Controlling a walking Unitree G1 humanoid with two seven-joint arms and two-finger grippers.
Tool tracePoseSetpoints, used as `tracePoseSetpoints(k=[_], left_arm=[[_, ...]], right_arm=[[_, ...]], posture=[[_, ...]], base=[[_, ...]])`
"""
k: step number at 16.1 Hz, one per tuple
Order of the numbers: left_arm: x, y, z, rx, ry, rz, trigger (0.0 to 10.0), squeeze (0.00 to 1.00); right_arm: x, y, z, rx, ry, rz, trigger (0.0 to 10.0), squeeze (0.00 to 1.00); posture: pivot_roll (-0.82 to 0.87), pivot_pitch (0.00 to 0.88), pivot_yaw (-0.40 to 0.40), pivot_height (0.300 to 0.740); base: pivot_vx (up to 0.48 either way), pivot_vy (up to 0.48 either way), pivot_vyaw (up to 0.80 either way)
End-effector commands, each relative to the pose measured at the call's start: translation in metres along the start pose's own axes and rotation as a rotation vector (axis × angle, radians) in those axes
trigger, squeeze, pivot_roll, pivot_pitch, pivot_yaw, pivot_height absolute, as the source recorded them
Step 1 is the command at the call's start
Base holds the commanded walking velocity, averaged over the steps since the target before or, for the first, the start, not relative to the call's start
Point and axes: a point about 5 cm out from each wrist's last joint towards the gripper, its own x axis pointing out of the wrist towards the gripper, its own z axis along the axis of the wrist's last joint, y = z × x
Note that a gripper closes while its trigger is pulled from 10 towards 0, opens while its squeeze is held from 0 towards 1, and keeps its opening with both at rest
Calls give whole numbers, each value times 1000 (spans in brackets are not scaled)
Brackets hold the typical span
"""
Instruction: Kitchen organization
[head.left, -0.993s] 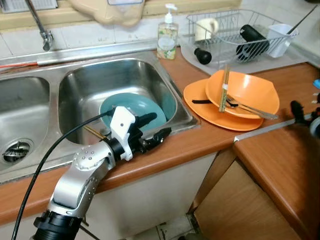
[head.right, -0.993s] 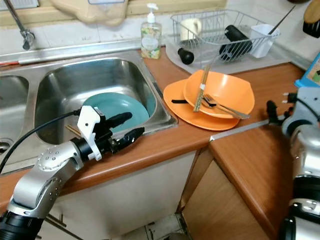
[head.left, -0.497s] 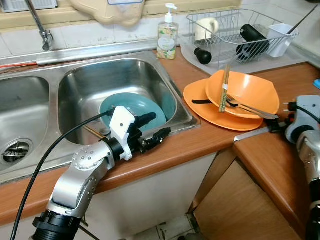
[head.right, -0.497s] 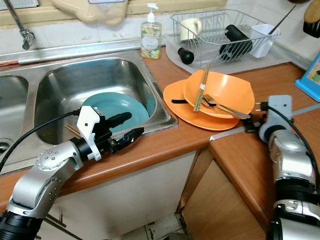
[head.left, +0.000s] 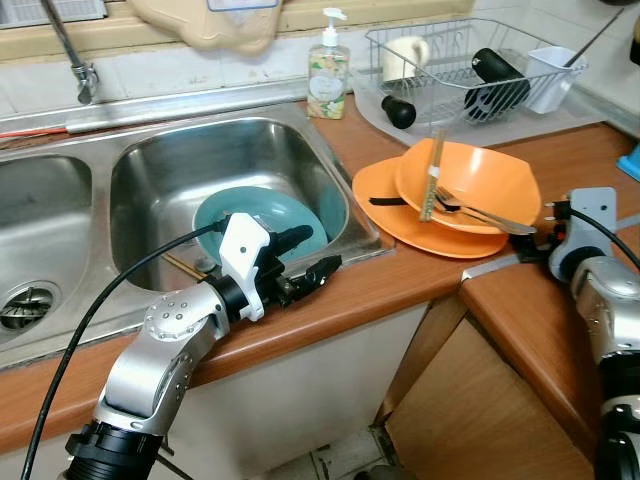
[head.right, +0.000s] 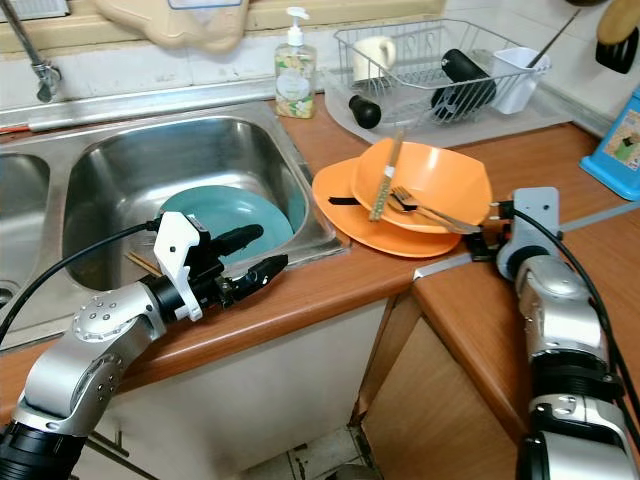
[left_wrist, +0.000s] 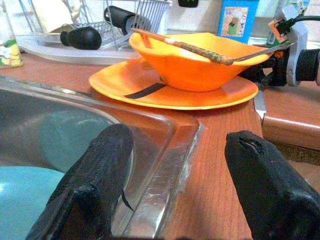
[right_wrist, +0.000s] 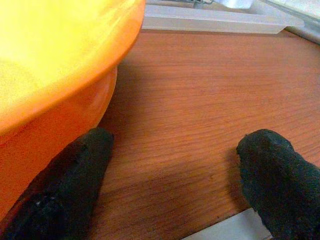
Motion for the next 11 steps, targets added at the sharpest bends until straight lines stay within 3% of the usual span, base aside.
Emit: tracePoseSetpoints(k=[1, 11], left_arm=[[0, -4, 7, 28, -23, -43, 10000, 0], [-3, -4, 8, 27, -22, -31, 10000, 0]], right_arm=[[4, 15, 3, 13, -10, 71, 10000, 0], [11, 39, 14, 64, -31, 120, 10000, 0]], posture=[[-135, 0, 4, 740], [-126, 0, -7, 740]], base=[[0, 0, 0], [0, 0, 0]])
